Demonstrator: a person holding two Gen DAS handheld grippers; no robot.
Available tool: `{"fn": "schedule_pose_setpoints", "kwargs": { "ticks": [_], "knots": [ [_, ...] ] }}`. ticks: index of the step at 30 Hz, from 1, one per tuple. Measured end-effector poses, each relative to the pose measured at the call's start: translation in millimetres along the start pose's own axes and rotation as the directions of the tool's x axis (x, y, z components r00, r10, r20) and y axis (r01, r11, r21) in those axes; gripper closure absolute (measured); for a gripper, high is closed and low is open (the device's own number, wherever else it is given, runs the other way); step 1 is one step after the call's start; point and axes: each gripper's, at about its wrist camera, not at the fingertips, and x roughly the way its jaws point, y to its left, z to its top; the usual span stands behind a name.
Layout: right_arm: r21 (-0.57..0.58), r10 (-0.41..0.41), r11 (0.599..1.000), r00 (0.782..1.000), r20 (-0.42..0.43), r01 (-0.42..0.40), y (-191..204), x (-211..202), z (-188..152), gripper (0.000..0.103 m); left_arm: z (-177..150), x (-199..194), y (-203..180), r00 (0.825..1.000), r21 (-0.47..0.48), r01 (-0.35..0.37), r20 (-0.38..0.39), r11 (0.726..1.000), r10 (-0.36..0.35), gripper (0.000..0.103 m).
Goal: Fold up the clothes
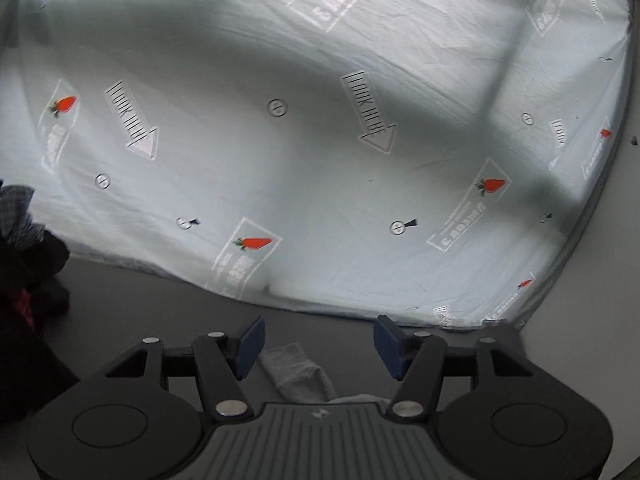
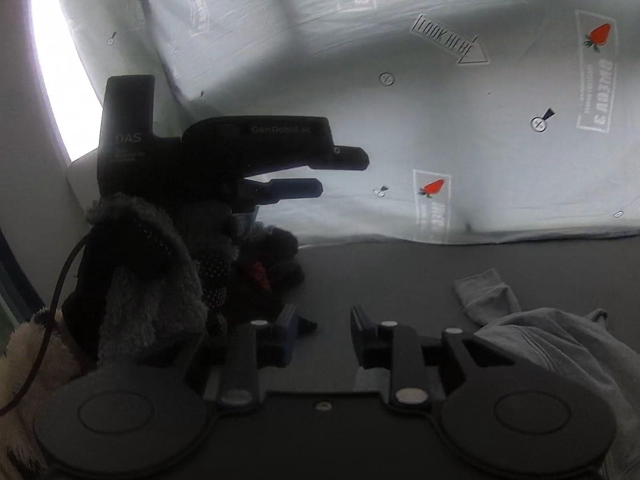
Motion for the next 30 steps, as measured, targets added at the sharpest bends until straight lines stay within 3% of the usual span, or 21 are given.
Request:
{"fn": "schedule_pose_setpoints", "kwargs": {
  "ticks": [2,3,5,8,10,12,13,14,17,18,19,20,21,22,24,25,27,30],
  "knots": [
    [-0.093,0.0,0.996,1.0,-0.028,-0.003,4.9,6.7,-12.0,0.066,-28.3,-3.6,33.1,0.995,-0.094,-0.079,-0.065,0.992,0.073,0.042],
    [-0.143,-0.032,0.989,0.999,-0.038,0.027,2.1,8.3,-18.4,0.06,-43.0,-5.1,48.7,0.989,-0.138,-0.118,-0.101,0.983,0.104,0.042],
    [-0.22,-0.148,0.967,0.987,-0.065,0.131,-15.3,11.9,-35.1,0.057,-81.0,-3.3,66.2,0.974,-0.211,-0.165,-0.191,0.964,0.125,0.042],
    [-0.294,-0.354,0.907,0.924,-0.147,0.301,-59.2,15.6,-69.2,0.051,-135.4,6.0,70.5,0.934,-0.264,-0.212,-0.34,0.941,0.115,0.042],
    [-0.349,-0.476,0.855,0.846,-0.238,0.383,-95.2,14.5,-101.3,0.048,-158.8,14.3,62.9,0.906,-0.265,-0.209,-0.414,0.941,0.084,0.042],
    [-0.383,-0.527,0.833,0.784,-0.328,0.399,-121.4,7.4,-134.8,0.047,-176.9,23.6,51.8,0.878,-0.257,-0.189,-0.477,0.948,0.046,0.042],
    [-0.393,-0.525,0.836,0.766,-0.371,0.382,-129.6,3.4,-149.9,0.044,-186.0,28.3,46.3,0.861,-0.253,-0.179,-0.507,0.951,0.027,0.042],
    [-0.404,-0.512,0.843,0.759,-0.403,0.354,-133.2,-1.7,-164.9,0.042,-193.9,32.7,40.7,0.845,-0.248,-0.168,-0.534,0.954,0.01,0.042],
    [-0.432,-0.458,0.862,0.772,-0.441,0.264,-132.1,-11.8,-204.7,0.03,-191.4,39.4,25.0,0.835,-0.194,-0.124,-0.55,0.973,-0.003,0.042],
    [-0.442,-0.455,0.862,0.763,-0.459,0.248,-132.6,-7.5,-214.5,0.028,-191.3,41.1,20.0,0.832,-0.177,-0.111,-0.555,0.978,-0.006,0.042],
    [-0.474,-0.465,0.852,0.736,-0.492,0.221,-130.3,1.7,-228.3,0.03,-196.6,39.1,17.2,0.831,-0.168,-0.11,-0.556,0.98,-0.002,0.042],
    [-0.502,-0.468,0.839,0.75,-0.469,0.21,-125.8,5.1,-233.7,0.033,-201.3,37.0,14.7,0.831,-0.159,-0.11,-0.556,0.981,0.003,0.042],
    [-0.529,-0.469,0.825,0.763,-0.444,0.199,-121.2,8.4,-238.9,0.045,-200.3,33.7,14.6,0.835,-0.153,-0.119,-0.55,0.981,0.015,0.042],
    [-0.512,-0.469,0.832,0.763,-0.444,0.213,-118.7,10.8,-234.1,0.095,-199.2,30.1,14.7,0.84,-0.148,-0.128,-0.542,0.981,0.028,0.042],
    [-0.411,-0.447,0.87,0.787,-0.425,0.272,-114.6,10.4,-214.3,0.096,-196.0,18.2,19.2,0.857,-0.143,-0.155,-0.512,0.977,0.061,0.042],
    [-0.34,-0.387,0.905,0.824,-0.413,0.254,-111.5,7.0,-202.6,0.096,-195.6,18.6,20.8,0.865,-0.153,-0.177,-0.495,0.972,0.08,0.042],
    [-0.241,-0.294,0.947,0.876,-0.382,0.213,-99.1,6.3,-179.2,0.097,-189.9,1.6,33.0,0.881,-0.184,-0.221,-0.459,0.958,0.115,0.042],
    [-0.164,-0.047,0.987,0.947,-0.318,-0.006,-55.8,13.2,-146.6,0.097,-176.4,-29.5,56.9,0.905,-0.245,-0.298,-0.379,0.922,0.192,0.042]
  ]
}}
